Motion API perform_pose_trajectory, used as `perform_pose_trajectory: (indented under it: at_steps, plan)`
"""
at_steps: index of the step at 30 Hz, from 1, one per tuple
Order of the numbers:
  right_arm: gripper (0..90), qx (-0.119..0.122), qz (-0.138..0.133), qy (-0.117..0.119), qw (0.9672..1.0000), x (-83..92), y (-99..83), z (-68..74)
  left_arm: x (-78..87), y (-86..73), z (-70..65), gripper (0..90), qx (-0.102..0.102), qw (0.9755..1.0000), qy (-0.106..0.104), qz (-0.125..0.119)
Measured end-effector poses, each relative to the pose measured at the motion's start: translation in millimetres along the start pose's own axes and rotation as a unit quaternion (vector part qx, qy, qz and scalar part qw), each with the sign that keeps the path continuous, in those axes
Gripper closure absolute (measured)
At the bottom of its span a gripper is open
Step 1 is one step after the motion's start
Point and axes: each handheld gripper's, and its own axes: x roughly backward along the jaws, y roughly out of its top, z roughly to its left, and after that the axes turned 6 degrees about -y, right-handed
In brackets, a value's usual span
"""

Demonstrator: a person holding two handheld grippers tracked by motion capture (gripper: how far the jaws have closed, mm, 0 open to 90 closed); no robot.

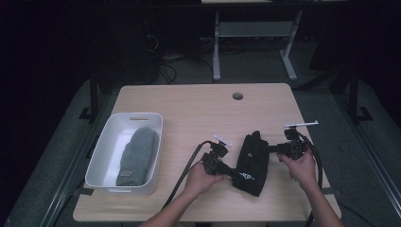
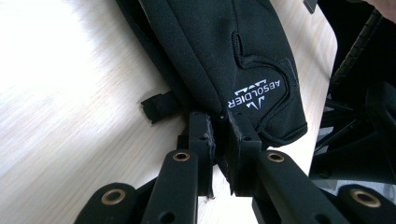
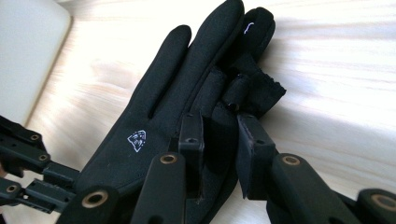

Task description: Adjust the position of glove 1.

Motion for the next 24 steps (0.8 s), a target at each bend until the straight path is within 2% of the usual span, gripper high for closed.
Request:
perform_pose_trajectory:
  at_steps: [12,24]
  plan:
    - [73.6,-0.008,-0.006,0.030,0.9995,-0.9,8.2,16.5,23.7,-7.1,-1.2,82.4,-0.008,0.9998,0.005,-0.016]
    - [73.8,-0.001,-0.012,0.048,0.9988,2.0,21.0,34.6,42.9,-12.3,-1.3,82.4,-0.005,0.9993,0.006,-0.035]
